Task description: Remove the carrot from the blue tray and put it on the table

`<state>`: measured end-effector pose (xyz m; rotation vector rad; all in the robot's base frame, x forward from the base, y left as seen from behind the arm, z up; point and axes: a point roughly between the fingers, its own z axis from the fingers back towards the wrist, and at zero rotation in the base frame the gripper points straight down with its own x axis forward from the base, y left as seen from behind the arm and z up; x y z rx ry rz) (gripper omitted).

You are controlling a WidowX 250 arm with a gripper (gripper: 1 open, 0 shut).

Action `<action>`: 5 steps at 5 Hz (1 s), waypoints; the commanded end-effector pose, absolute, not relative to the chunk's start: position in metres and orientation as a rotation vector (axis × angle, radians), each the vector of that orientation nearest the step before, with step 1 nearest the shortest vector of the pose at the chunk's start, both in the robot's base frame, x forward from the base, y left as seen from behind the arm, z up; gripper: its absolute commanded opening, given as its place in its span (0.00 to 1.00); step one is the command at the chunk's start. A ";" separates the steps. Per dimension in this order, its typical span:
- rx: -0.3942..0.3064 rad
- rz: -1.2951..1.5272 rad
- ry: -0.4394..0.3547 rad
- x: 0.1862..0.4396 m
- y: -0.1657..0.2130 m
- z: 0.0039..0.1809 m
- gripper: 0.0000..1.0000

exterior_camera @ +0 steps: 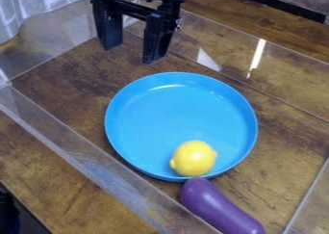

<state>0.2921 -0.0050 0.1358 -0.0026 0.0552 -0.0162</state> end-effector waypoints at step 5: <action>-0.006 -0.074 0.111 0.290 -0.025 0.105 1.00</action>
